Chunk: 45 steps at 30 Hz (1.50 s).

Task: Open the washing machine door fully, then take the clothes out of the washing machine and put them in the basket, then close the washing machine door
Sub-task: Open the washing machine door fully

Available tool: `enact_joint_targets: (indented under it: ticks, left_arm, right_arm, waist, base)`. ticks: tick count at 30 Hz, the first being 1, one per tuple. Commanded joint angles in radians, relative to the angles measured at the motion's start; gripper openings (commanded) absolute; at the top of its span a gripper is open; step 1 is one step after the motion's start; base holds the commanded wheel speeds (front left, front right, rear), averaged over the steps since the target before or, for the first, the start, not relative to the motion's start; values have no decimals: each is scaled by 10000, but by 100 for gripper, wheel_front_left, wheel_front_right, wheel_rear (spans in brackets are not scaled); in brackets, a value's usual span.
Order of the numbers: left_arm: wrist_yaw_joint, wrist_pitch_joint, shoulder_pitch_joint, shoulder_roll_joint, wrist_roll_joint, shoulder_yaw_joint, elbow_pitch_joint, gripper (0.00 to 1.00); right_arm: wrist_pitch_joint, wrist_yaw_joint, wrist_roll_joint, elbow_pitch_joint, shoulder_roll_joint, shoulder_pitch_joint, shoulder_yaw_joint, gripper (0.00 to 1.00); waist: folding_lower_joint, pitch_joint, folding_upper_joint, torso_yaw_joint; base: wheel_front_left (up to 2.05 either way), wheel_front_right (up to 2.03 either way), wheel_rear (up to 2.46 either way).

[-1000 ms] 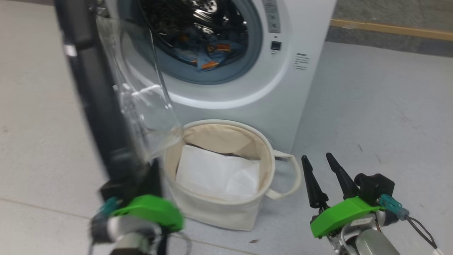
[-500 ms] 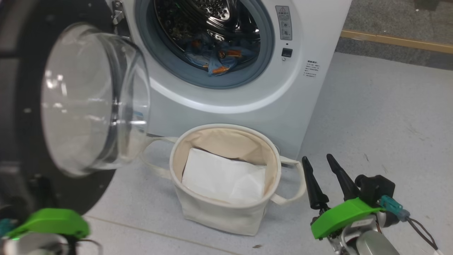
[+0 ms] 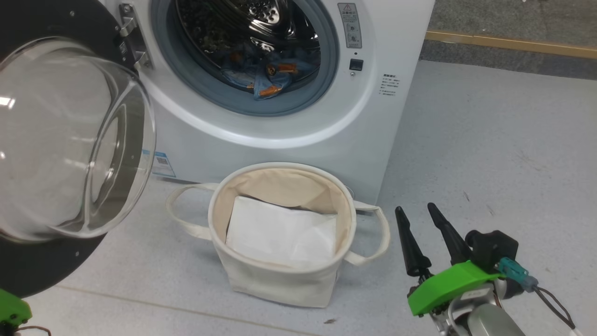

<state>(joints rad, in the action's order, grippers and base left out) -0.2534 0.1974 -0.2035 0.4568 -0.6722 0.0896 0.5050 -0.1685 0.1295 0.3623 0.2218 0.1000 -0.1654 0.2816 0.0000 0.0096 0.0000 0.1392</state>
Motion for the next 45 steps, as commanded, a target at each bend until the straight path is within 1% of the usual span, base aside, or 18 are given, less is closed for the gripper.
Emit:
enact_joint_targets:
  ticks: [1, 4, 10, 11, 12, 16, 20, 28, 35, 38, 45]
  left_arm:
    - [128, 189, -547, 525, 7, 447, -197, 0]
    - [225, 261, -526, 454, 44, 361, -207, 0]
    - [485, 321, -249, 29, 124, -81, -770, 0]
    - [532, 316, -171, -33, 149, -179, -939, 85]
    - [569, 321, -88, -86, 191, -280, -1118, 100]
    - [671, 318, 253, -278, 373, -694, -1875, 100]
    - [892, 336, 546, -476, 585, -1222, -2769, 100]
    - [1232, 263, 980, -829, 710, -2024, -4391, 100]
    - [1559, 30, 1287, -765, 604, -2366, -5070, 100]
    - [1633, 23, 1408, -754, 617, -2486, -5243, 100]
    - [1682, 14, 1549, -689, 715, -2671, -5405, 100]
  right_arm:
    - [-39, 12, 44, -314, -78, -338, 183, 100]
    - [-42, 12, 54, -303, -89, -312, 178, 100]
    - [-55, 12, 74, -310, -121, -328, 197, 100]
    - [-57, 12, 75, -311, -126, -331, 202, 100]
    - [-59, 12, 76, -313, -129, -333, 206, 100]
    - [-68, 12, 92, -311, -148, -333, 246, 100]
    - [-97, 12, 121, -338, -174, -392, 309, 100]
    - [-136, 12, 292, -399, -245, -637, 502, 100]
    - [-146, 12, 232, -346, -261, -749, 656, 100]
    - [-176, 12, 185, -338, -223, -752, 618, 100]
    - [-242, 12, 44, -322, -145, -640, 190, 100]
  waist:
    - [0, -8, 0, -13]
    - [0, -26, 0, 10]
    - [0, -77, 0, 134]
    - [0, -78, 0, 153]
    - [0, -75, 0, 173]
    - [0, -63, 0, 222]
    - [0, -39, 0, 150]
    - [0, 24, 0, -460]
    - [0, 37, 0, -1296]
    - [0, 61, 0, -1575]
    - [0, 111, 0, -1869]
  base:
    - [0, 0, 0]
    - [0, 0, 0]
    - [0, 0, 0]
    - [0, 0, 0]
    - [0, 0, 0]
    - [0, 0, 0]
    - [0, 0, 0]
    - [0, 0, 0]
    - [0, 0, 0]
    - [0, 0, 0]
    - [0, 0, 0]
